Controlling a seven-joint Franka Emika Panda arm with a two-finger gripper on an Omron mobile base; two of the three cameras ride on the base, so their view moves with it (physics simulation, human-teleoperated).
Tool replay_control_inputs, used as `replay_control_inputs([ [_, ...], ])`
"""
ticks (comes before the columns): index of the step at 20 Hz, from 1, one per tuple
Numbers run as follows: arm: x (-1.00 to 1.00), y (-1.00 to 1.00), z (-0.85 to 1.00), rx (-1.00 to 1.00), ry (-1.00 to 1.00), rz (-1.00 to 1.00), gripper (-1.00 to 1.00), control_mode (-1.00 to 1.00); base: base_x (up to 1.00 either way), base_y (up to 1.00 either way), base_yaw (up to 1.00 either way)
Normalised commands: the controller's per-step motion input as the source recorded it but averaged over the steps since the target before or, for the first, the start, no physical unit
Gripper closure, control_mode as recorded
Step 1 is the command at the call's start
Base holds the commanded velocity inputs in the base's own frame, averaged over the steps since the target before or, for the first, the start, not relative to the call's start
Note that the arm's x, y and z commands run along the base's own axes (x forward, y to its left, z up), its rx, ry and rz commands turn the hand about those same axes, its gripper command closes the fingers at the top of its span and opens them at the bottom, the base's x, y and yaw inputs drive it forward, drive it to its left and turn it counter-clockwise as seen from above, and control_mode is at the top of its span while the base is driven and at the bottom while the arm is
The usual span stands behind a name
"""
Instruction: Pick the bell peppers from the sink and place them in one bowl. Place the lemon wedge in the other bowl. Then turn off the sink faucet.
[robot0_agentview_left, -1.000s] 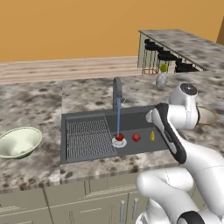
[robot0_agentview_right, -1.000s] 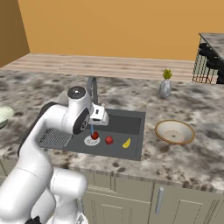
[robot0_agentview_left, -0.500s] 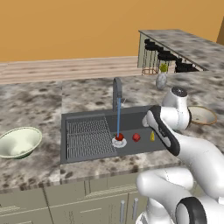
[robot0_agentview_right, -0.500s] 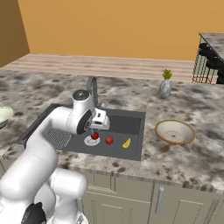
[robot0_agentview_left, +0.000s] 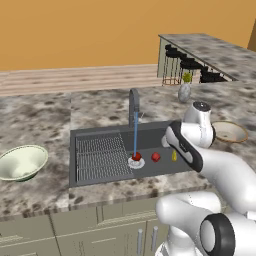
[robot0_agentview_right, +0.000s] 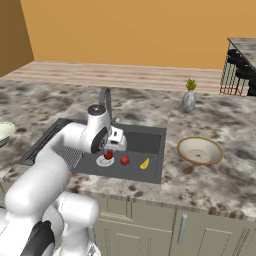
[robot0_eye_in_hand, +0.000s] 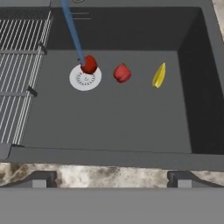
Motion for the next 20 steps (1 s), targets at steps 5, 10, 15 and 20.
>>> replay_control_inputs([
  [5, 0.01, 0.00, -0.40, 0.00, 0.00, 0.00, -1.00, -1.00, 0.00, 0.00, 0.00],
  [10, 0.13, 0.00, -0.36, 0.00, 0.00, 0.00, -1.00, -1.00, 0.00, 0.00, 0.00],
  [15, 0.24, 0.00, -0.22, 0.00, 0.00, 0.00, -1.00, -1.00, 0.00, 0.00, 0.00],
  [20, 0.31, 0.00, -0.11, 0.00, 0.00, 0.00, -1.00, -1.00, 0.00, 0.00, 0.00],
])
